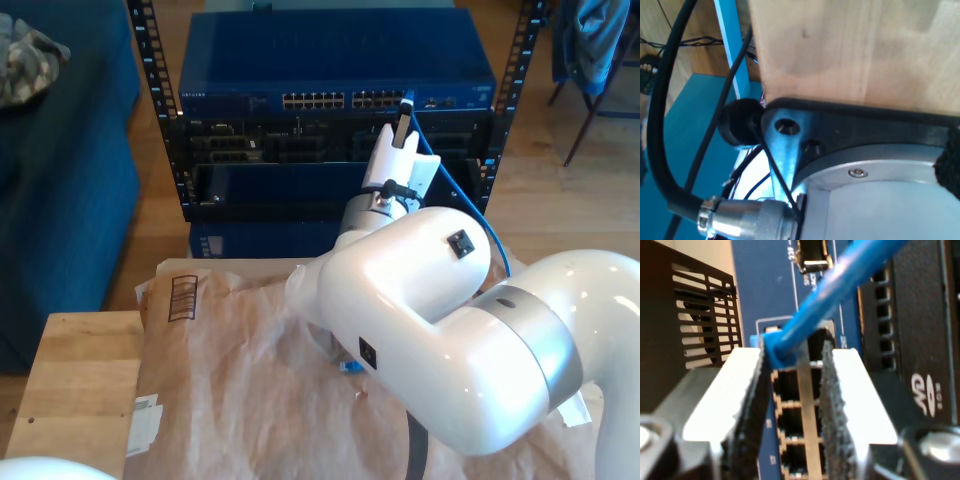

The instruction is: Grab the cable and plug it in

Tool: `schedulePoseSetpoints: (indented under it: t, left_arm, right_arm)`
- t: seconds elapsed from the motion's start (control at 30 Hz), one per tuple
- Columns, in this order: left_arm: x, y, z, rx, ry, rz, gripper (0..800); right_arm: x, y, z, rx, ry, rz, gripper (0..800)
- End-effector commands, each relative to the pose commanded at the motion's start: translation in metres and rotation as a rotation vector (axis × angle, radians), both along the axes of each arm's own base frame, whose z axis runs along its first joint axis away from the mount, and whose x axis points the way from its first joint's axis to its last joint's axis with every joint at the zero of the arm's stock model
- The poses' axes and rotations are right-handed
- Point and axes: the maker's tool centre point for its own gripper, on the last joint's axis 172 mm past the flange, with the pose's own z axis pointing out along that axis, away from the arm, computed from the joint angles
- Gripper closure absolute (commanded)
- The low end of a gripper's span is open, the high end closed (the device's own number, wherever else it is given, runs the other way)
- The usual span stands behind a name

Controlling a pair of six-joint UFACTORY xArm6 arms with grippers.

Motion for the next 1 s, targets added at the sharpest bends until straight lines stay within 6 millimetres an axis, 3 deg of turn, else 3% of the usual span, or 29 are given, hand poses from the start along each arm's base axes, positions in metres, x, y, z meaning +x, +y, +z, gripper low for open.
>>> schedulePoseSetpoints:
  t: [0.17, 0.47, 0.6, 0.93, 1.0]
  left_arm:
    - [0.0, 0.001, 0.0, 0.002, 0.0, 0.0, 0]
    - [0.0, 0.0, 0.0, 0.0, 0.0, 0.0, 0]
    - [0.0, 0.0, 0.0, 0.0, 0.0, 0.0, 0]
    - [0.0, 0.001, 0.0, 0.002, 0.0, 0.0, 0]
    - [0.0, 0.0, 0.0, 0.0, 0.0, 0.0, 0]
  right_arm:
    - [-0.012, 0.005, 0.005, -0.006, 0.013, 0.013, 601]
    - [-0.034, -0.011, 0.031, -0.014, 0.033, 0.021, 576]
    - [-0.043, -0.021, 0.032, -0.031, 0.079, 0.044, 535]
    - [-0.017, -0.076, 0.036, -0.045, 0.153, 0.061, 463]
    - [-0.018, -0.094, 0.039, -0.043, 0.169, 0.051, 449]
